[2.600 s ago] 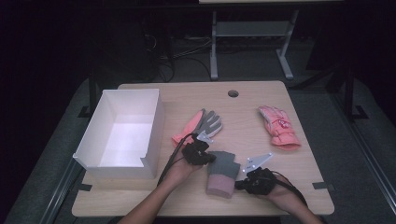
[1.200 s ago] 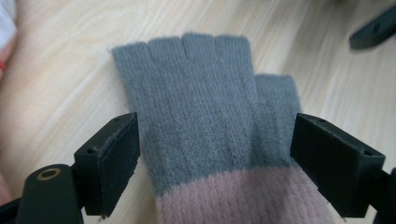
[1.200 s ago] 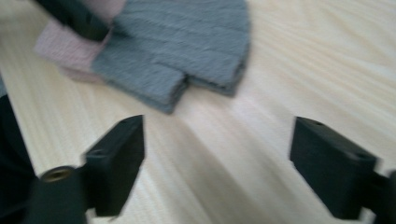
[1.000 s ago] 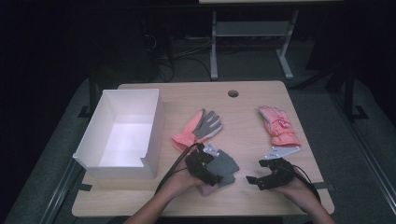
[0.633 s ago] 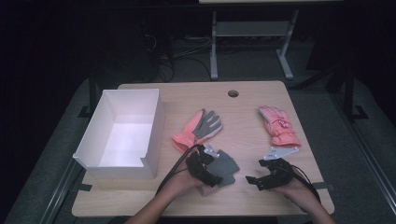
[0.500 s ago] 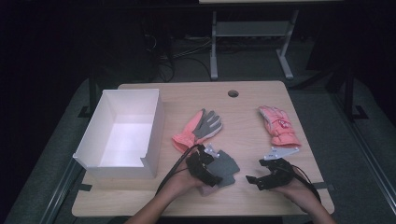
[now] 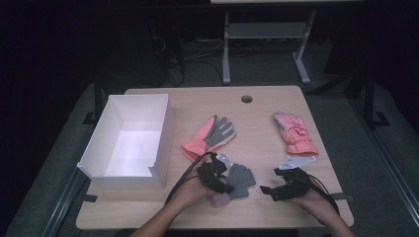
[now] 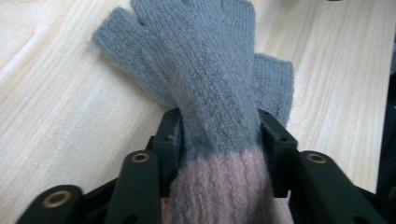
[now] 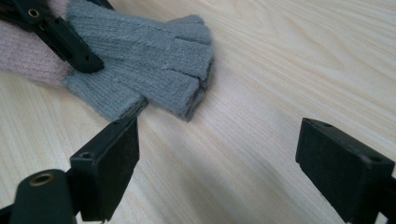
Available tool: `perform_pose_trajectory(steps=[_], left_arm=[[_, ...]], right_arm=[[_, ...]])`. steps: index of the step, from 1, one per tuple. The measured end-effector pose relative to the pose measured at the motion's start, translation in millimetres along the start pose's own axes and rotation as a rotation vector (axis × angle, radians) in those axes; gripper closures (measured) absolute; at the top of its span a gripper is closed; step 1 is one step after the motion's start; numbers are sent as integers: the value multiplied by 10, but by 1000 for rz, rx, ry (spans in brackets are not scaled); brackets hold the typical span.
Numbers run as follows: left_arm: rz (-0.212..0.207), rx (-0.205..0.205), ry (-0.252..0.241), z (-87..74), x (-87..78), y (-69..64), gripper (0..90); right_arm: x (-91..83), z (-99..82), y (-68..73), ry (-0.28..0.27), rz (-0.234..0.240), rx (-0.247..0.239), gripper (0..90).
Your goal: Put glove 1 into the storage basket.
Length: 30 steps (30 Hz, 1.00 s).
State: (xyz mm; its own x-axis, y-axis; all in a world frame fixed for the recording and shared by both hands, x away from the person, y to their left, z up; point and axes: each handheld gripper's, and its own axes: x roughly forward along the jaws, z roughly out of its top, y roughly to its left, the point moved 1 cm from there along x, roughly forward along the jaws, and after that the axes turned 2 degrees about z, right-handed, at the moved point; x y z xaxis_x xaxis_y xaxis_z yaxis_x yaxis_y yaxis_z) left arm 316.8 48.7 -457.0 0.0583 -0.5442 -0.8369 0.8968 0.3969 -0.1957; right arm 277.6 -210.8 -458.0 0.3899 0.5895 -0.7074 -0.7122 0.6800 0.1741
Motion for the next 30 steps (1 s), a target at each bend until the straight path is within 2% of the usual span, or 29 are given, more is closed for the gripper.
perform_pose_trajectory(steps=[3,8,12,14,18,23,30], left_arm=[[-4,-4,-7,2,-12,-1,607],[-47,-31,-21,8,-59,36,623],[-54,-51,-36,28,-149,61,625],[-50,-52,-36,38,-204,80,625],[-52,-90,-63,68,-347,139,624],[-41,-117,-81,98,-502,180,623],[-13,-121,-100,171,-792,217,623]], right_arm=[[-5,2,-5,-4,-1,2,132],[-2,0,-8,-6,-2,0,133],[-4,-6,-15,-7,-5,4,133],[-6,-10,-22,-8,-3,7,133],[-3,-20,-30,-8,-10,6,133],[-10,-9,-22,-16,-9,2,133],[-7,-17,-33,-16,-11,11,133]])
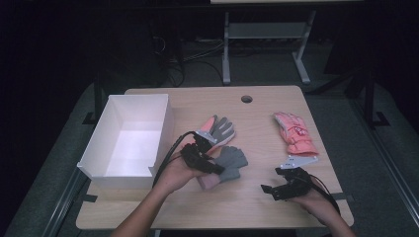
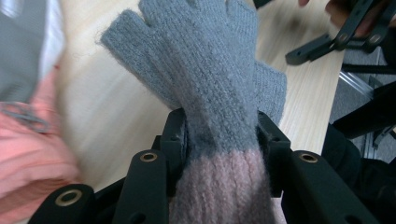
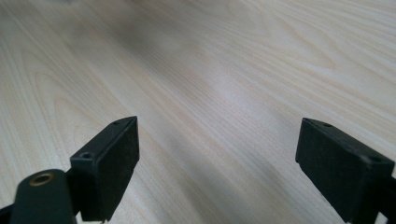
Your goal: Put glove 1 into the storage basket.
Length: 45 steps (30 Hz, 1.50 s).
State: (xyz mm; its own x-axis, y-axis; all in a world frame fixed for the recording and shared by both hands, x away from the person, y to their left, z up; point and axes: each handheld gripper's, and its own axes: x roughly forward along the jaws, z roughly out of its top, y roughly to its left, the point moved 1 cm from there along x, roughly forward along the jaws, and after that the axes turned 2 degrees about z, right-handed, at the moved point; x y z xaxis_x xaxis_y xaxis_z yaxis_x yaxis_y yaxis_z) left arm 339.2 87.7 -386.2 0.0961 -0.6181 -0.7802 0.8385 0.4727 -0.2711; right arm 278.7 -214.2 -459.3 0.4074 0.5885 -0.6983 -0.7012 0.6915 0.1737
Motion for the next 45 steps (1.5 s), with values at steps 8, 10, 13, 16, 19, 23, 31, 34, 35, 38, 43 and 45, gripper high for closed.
perform_pose_trajectory(steps=[8,10,13,16,19,23,31,34,35,38,43,45], left_arm=[[30,-16,-37,80,-344,61,623],[39,-21,-48,88,-436,82,623],[62,-30,-64,94,-609,122,623],[86,-36,-72,88,-753,169,623],[112,-50,-83,64,-896,233,622],[137,-75,-107,11,-1064,333,623],[202,-137,-150,-116,-1398,553,623],[228,-162,-172,-181,-1504,644,622],[236,-168,-180,-198,-1524,665,623],[259,-199,-194,-277,-1602,759,623],[320,-243,-211,-392,-1689,912,622],[343,-270,-217,-445,-1713,980,622]], right_arm=[[-1,2,1,4,-1,2,132],[1,0,-4,5,-3,0,133],[0,0,1,-1,-1,4,133],[1,1,-1,3,-3,1,133],[4,4,0,1,-2,-1,133],[8,2,-1,6,-2,4,133],[14,-1,-8,2,0,11,133],[18,1,-2,8,3,5,133],[19,1,-1,12,2,3,133],[15,0,1,12,0,9,133],[17,-4,-9,4,-2,10,133],[14,-2,-7,2,-1,15,133]])
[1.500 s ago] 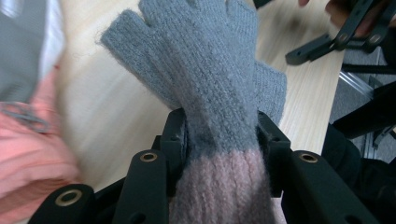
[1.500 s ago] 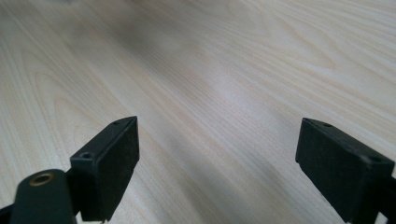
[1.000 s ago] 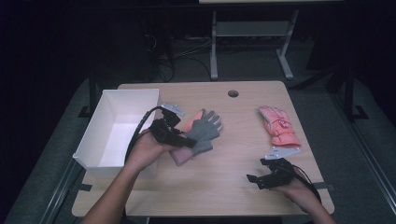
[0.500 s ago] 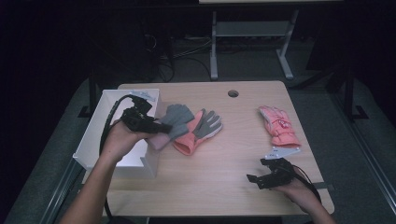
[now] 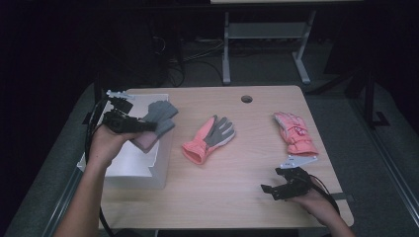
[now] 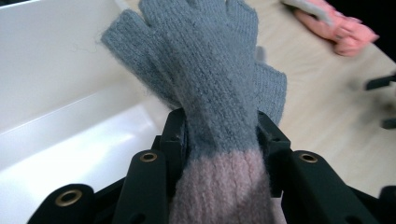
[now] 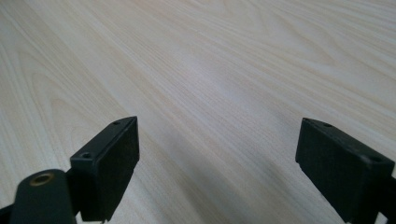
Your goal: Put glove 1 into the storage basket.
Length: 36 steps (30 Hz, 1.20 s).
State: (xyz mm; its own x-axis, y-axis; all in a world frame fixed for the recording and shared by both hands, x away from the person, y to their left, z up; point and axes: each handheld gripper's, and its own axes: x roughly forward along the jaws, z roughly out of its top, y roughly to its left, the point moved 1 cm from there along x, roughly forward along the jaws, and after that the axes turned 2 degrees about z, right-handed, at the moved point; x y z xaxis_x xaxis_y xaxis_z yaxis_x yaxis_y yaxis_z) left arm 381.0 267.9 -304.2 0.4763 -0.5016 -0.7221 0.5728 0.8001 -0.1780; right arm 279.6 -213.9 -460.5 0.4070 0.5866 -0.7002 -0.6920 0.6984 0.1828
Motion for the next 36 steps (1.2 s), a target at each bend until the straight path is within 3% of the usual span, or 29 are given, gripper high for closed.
perform_pose_trajectory(steps=[10,16,25,28,36], left_arm=[[156,-100,11,-198,108,418,622],[232,-137,69,-366,289,640,622],[286,-182,133,-591,507,871,620],[287,-163,159,-625,578,883,614],[305,-175,238,-786,794,951,598]], right_arm=[[0,-2,-6,6,1,-1,133],[-1,-1,-5,3,1,1,133],[2,-3,-10,7,1,3,133],[2,-3,-11,8,2,4,133],[-3,-5,-11,10,3,4,133]])
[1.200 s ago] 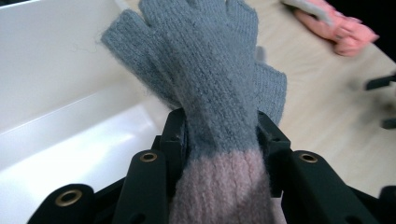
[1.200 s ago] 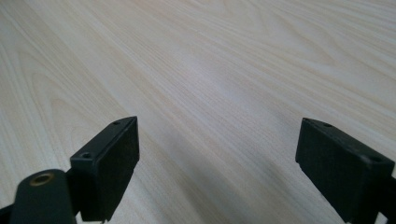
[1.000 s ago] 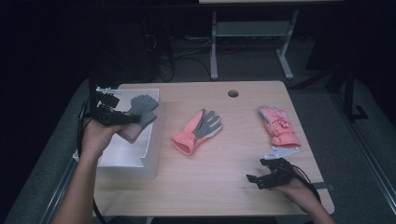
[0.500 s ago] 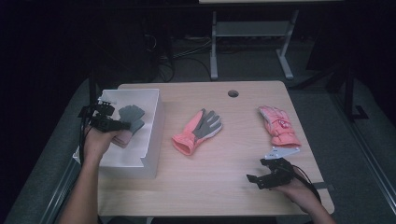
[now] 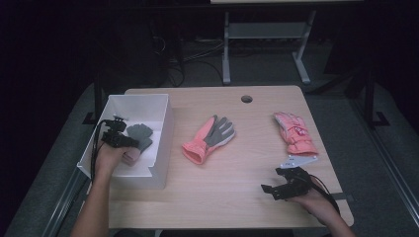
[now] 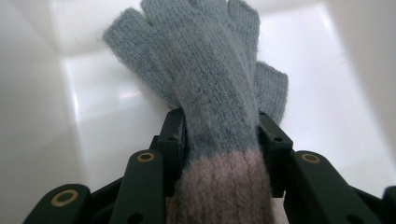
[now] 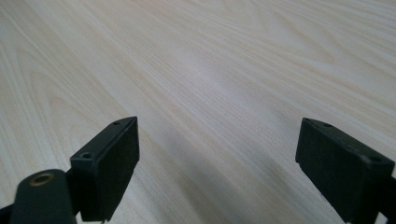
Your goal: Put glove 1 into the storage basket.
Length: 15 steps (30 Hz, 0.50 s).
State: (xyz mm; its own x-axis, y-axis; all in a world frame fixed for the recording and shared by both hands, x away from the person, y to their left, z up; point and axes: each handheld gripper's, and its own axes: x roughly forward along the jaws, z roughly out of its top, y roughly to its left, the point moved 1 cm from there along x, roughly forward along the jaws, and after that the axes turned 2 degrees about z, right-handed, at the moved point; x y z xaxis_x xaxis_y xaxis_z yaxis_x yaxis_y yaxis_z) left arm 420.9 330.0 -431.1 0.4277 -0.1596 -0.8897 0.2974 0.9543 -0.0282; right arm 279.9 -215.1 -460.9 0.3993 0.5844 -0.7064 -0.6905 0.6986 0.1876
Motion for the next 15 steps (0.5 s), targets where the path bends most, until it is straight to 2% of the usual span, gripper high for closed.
perform_pose_trajectory(steps=[5,6,7,8,9,10,11,13,15], left_arm=[[14,4,7,-2,14,-28,525],[16,-3,4,6,17,-49,439],[16,-3,4,6,17,-49,401],[44,8,-5,23,1,-77,355],[44,8,-5,23,1,-77,310],[57,-8,-34,43,-47,-111,273],[57,-8,-34,43,-47,-111,240],[66,3,-54,74,-122,-133,221],[59,14,-68,106,-205,-143,197]], right_arm=[[2,1,-1,1,-1,-1,133],[-5,1,-2,0,-1,-6,133],[-5,1,-2,0,-1,-6,133],[-9,1,-3,-4,-1,-7,133],[-9,1,-3,-4,-1,-7,133],[-10,1,-3,-2,-3,-2,133],[-10,1,-3,-2,-3,-2,133],[-10,1,-4,-1,-1,0,133],[-7,2,-2,-2,1,-3,133]])
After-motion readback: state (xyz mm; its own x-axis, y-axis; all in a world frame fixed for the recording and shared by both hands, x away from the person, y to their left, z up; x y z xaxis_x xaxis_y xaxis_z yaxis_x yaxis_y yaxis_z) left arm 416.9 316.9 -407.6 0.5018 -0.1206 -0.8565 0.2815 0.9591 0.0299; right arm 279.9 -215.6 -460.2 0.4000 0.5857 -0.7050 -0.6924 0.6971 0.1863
